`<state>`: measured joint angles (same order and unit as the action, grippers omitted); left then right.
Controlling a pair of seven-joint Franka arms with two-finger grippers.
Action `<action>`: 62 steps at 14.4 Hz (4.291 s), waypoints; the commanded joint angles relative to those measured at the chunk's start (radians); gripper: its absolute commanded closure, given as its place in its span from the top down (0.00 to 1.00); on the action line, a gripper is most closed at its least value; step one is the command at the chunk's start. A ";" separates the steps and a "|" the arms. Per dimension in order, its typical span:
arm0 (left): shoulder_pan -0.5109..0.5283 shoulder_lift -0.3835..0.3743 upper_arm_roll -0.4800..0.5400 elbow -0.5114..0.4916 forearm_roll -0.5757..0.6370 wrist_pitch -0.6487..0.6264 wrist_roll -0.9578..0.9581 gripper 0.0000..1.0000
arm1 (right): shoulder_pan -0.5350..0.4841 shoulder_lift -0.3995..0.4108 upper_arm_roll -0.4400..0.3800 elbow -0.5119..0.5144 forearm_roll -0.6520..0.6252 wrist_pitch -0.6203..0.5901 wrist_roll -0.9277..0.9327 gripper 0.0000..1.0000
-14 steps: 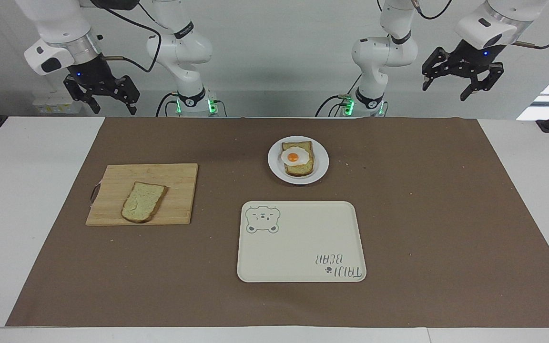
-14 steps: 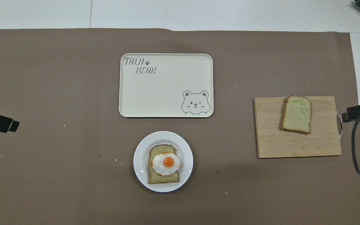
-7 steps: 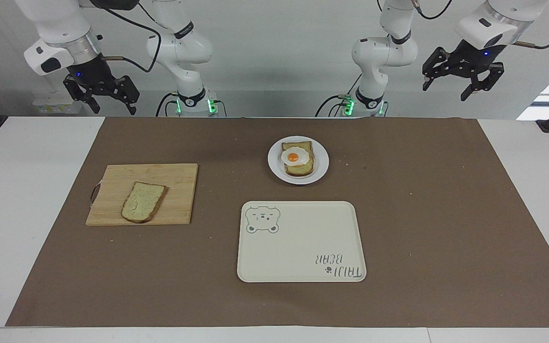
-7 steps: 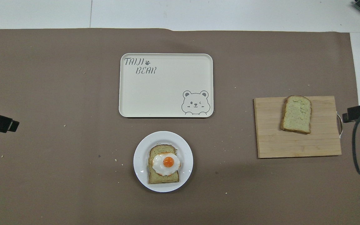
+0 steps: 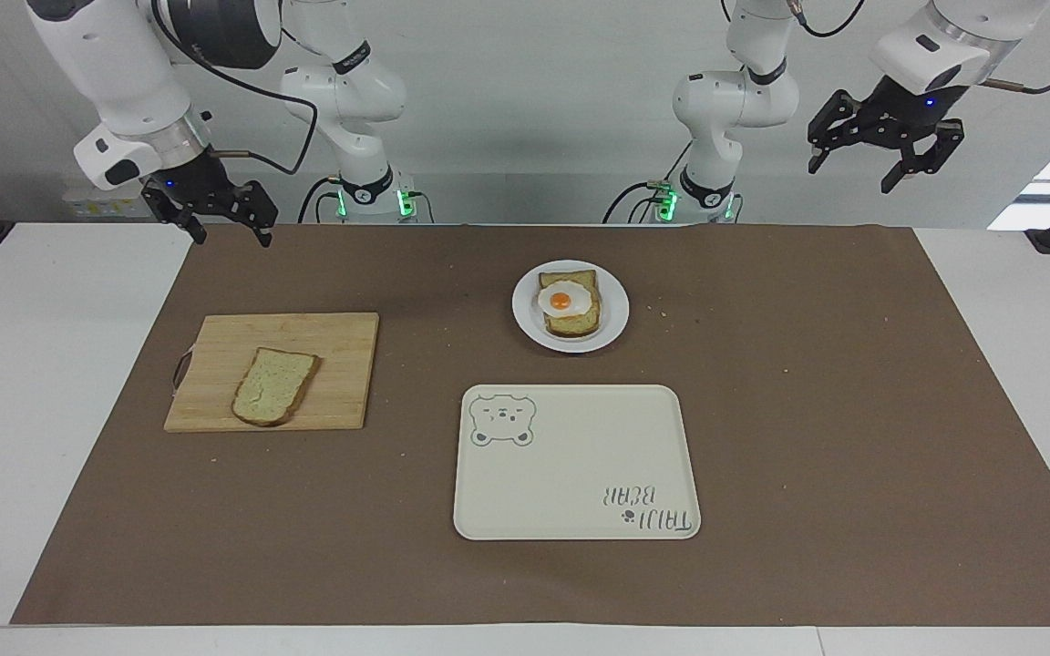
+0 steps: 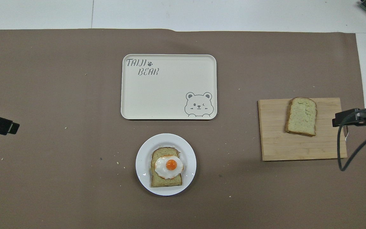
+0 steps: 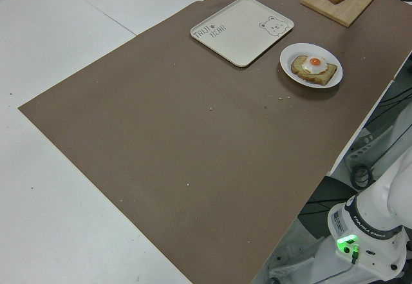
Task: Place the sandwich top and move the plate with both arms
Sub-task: 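Reach the right gripper to the bread slice on the board and grasp it, then lift the bread slice off the board with the right gripper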
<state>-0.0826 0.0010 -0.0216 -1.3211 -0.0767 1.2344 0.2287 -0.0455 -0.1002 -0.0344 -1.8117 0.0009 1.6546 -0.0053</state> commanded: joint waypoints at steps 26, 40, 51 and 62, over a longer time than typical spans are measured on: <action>0.015 -0.016 -0.004 -0.017 -0.014 0.013 -0.005 1.00 | -0.143 0.367 0.001 -0.244 0.224 0.614 -0.033 1.00; 0.012 -0.022 -0.005 -0.027 -0.014 0.010 -0.005 1.00 | -0.125 0.381 0.001 -0.207 0.228 0.594 -0.088 0.00; 0.012 -0.024 -0.005 -0.027 -0.014 0.004 -0.005 1.00 | -0.120 0.304 0.057 0.005 0.174 0.219 -0.348 0.00; 0.003 -0.027 -0.005 -0.033 -0.014 0.002 -0.005 1.00 | 0.047 0.218 0.179 -0.047 0.266 0.151 -0.068 0.00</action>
<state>-0.0827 -0.0004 -0.0247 -1.3246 -0.0768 1.2336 0.2281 -0.0634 0.1548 0.1401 -1.8121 0.2394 1.7626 -0.1796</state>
